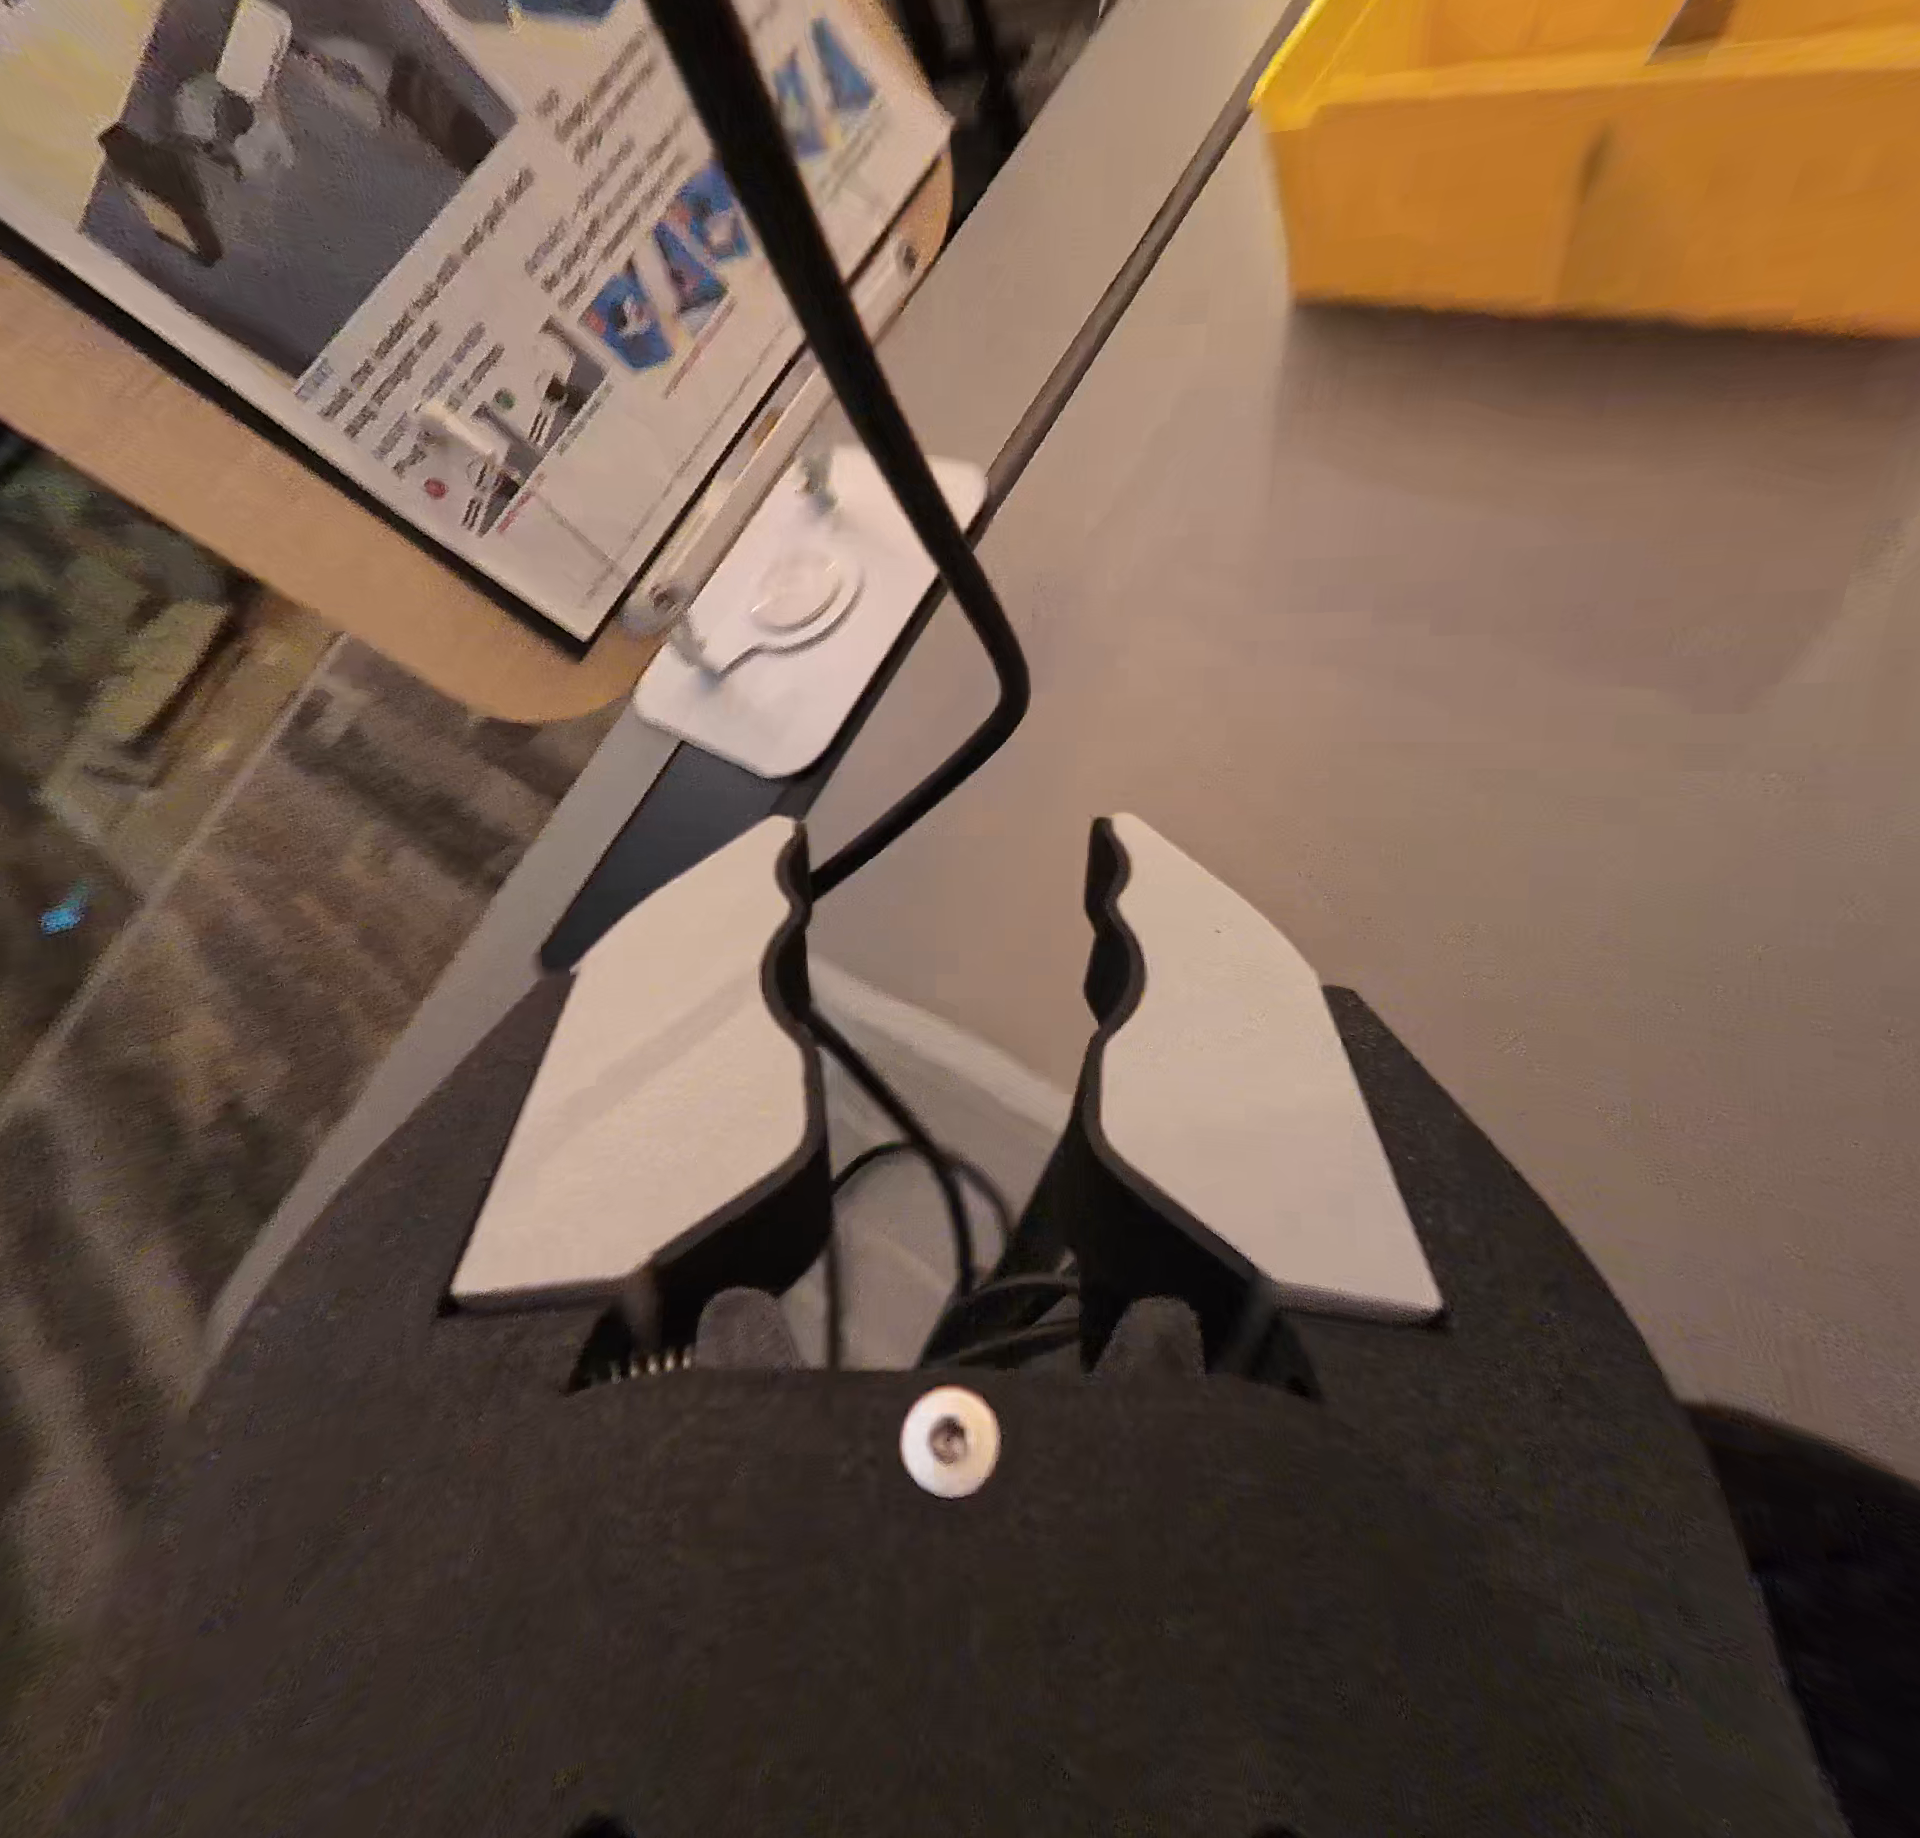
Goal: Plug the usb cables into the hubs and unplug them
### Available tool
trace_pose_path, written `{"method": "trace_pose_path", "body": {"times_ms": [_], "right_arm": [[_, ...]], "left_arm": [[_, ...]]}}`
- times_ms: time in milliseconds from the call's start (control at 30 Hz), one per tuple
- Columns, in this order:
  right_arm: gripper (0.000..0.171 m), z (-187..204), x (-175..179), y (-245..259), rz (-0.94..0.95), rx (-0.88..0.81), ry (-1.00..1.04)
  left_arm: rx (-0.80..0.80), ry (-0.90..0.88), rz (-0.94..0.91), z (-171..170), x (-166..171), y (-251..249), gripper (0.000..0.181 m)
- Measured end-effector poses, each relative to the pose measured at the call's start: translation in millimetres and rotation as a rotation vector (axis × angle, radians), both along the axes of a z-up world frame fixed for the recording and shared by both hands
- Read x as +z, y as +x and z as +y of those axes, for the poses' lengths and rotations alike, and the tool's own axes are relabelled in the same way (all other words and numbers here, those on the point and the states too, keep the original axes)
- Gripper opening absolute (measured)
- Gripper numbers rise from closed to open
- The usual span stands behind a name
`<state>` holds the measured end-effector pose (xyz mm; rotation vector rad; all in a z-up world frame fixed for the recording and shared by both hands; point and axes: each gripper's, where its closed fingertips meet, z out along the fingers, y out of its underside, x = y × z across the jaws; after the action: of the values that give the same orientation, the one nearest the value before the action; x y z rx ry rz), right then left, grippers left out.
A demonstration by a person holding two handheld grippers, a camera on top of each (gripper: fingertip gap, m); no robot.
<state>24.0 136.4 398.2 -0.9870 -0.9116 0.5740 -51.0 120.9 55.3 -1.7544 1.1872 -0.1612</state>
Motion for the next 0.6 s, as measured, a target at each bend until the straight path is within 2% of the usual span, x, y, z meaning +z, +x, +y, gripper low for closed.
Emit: {"method": "trace_pose_path", "body": {"times_ms": [167,233,400,433,500,600], "right_arm": [[0.025,-6,18,16,-0.001,-0.025,0.021],[0.025,-9,26,20,0.010,-0.026,0.017],[0.025,-17,49,32,0.048,-0.032,0.014],[0.025,-19,53,34,0.056,-0.028,0.012],[0.025,-20,57,39,0.060,-0.031,0.008],[0.025,-13,54,50,0.031,-0.084,0.013]], "left_arm": [[0.083,0.121,0.279,18,1,-29,0.050],[0.101,0.147,0.330,26,5,-35,0.051],[0.139,0.203,0.320,52,17,-37,0.049],[0.146,0.218,0.301,56,20,-36,0.045],[0.133,0.248,0.252,59,28,-33,0.018],[0.118,0.221,0.215,59,31,-34,0.013]]}}
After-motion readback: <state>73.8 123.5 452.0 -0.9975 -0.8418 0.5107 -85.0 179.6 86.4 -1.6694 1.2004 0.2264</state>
